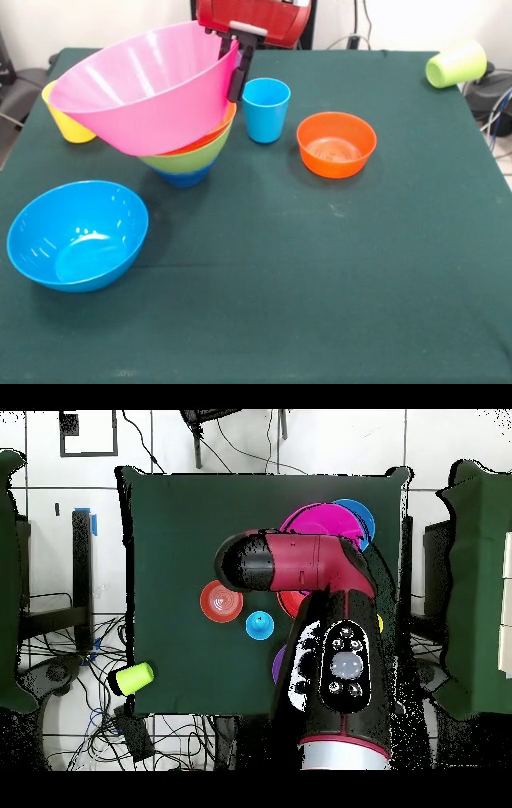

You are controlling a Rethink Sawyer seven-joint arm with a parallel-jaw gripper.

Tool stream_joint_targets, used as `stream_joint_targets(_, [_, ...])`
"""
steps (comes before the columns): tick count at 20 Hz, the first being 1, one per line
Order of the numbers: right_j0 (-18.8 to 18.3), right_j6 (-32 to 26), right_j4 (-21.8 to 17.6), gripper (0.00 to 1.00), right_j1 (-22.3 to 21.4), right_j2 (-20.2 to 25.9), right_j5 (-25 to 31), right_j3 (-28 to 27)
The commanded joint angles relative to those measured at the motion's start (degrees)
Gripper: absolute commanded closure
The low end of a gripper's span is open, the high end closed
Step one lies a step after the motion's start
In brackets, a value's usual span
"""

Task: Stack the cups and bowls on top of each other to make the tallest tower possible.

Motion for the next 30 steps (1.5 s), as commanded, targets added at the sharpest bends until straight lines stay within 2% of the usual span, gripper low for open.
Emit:
stream_joint_targets(1, [0.0,-4.2,-4.6,1.0,0.7,3.6,2.3,3.6])
stream_joint_targets(12, [0.5,-1.9,-5.8,1.0,1.5,2.7,-1.6,7.1])
stream_joint_targets(23, [0.9,-0.8,-8.6,1.0,2.0,0.3,-1.1,8.7])
stream_joint_targets(30, [0.2,-0.7,-9.0,1.0,1.9,0.8,-1.0,9.1])
